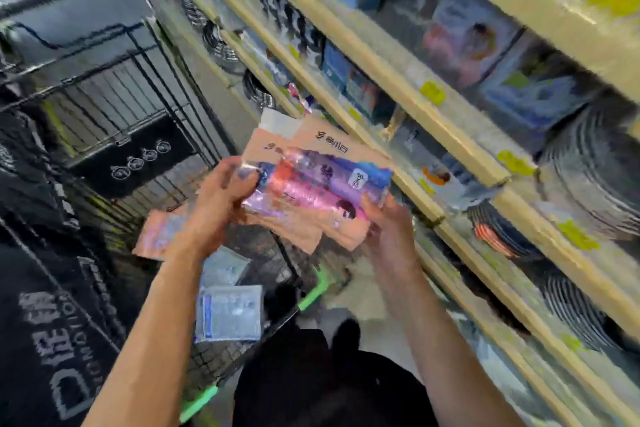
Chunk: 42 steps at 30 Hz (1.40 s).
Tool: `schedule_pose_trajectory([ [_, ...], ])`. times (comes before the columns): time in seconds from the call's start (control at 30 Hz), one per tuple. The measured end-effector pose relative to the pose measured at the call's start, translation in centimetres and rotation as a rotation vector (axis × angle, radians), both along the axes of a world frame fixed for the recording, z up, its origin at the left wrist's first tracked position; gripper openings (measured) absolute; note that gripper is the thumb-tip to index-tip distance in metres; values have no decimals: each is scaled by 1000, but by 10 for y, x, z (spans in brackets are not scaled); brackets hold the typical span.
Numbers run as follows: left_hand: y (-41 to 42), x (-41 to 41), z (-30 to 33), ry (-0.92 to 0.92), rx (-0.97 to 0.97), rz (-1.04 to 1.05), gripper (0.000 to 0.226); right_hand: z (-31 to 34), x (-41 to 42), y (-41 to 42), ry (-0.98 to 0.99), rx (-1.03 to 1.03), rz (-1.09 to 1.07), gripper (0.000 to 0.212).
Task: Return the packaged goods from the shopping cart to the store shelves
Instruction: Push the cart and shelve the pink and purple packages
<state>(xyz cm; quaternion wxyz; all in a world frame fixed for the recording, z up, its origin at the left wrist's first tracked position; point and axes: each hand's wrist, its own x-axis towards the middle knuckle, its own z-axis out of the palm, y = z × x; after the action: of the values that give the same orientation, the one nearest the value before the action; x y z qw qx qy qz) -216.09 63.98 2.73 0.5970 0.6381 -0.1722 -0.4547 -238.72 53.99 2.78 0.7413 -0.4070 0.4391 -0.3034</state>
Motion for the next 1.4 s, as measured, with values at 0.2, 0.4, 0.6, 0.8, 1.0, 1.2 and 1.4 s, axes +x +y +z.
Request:
schedule_pose_trajectory([
  [0.2,-84,-68,16,-10,-64,-283,32,21,-73,-23,76,-67,-171,47],
  [0.4,-147,-95,39,-40,-73,-500,26,50,-99,-43,145,-169,-370,37],
  [0.6,-233,-63,83,-431,-111,-936,29,69,-85,-83,186,-245,-504,11],
  [0.8,-323,-39,97,-434,-156,-956,31,65,-42,-108,124,-263,-665,24],
  [1.0,-390,-33,85,-283,-95,-711,14,53,-36,-108,-1,-216,-769,30],
  [1.2,-417,-31,59,-588,81,-625,28,48,-31,-106,21,-206,-861,30],
  [1.4,-399,-17,49,-826,-48,-442,14,52,-19,-133,150,-257,-804,30],
])
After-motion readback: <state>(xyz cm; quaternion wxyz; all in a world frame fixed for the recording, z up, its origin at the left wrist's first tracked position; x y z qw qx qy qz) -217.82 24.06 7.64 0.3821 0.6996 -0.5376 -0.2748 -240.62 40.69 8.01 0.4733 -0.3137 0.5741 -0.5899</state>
